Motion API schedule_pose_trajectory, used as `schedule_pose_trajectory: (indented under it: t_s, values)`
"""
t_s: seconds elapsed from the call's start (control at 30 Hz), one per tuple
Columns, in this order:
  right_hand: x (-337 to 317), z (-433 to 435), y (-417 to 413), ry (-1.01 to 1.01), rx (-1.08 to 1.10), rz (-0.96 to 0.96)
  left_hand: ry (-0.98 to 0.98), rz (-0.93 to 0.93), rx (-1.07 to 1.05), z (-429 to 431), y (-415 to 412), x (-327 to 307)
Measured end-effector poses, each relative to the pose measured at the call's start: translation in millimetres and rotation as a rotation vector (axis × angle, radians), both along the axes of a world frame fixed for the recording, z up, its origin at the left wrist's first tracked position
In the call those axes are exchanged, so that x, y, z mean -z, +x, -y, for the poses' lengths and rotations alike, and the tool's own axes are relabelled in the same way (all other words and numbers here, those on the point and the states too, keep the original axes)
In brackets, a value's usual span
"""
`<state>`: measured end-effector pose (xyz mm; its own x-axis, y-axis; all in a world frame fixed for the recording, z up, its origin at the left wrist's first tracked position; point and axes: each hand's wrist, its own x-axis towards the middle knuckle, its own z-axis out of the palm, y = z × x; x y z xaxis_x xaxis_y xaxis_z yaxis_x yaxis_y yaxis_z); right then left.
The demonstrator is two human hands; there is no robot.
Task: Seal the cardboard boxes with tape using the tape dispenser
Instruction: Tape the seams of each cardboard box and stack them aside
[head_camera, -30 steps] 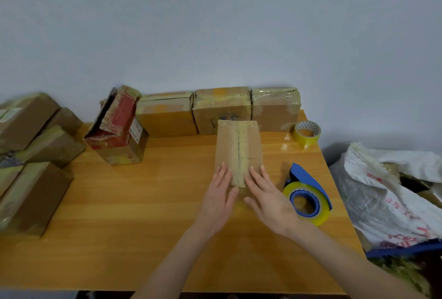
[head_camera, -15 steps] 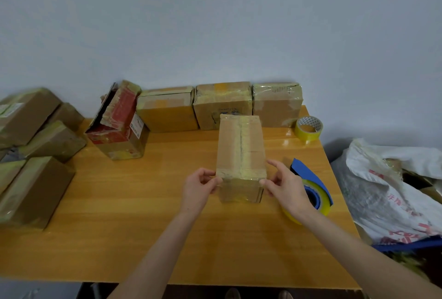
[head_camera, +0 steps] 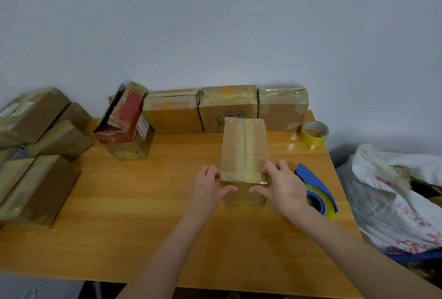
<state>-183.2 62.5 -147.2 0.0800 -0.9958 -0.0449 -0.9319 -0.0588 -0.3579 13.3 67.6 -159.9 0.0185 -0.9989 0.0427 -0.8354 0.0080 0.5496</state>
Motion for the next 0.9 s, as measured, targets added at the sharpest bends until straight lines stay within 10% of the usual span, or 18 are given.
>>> schedule_pose_trajectory:
  t_s: [0.47, 0.73, 0.9]
  values:
    - [6.8, 13.9, -18.9, 0.102, -0.115, 0.191, 0.236, -0.214, 0.005, 6.6, 0.4, -2.1]
    - [5.1, 11.1, 1.4, 0.110, -0.112, 0.215, 0.183, -0.032, 0.012, 17.8, 2.9, -0.5]
    - [9.4, -13.3, 44.0, 0.242, -0.505, 0.334, 0.068, 0.338, 0.142, 36.6, -3.2, -24.2]
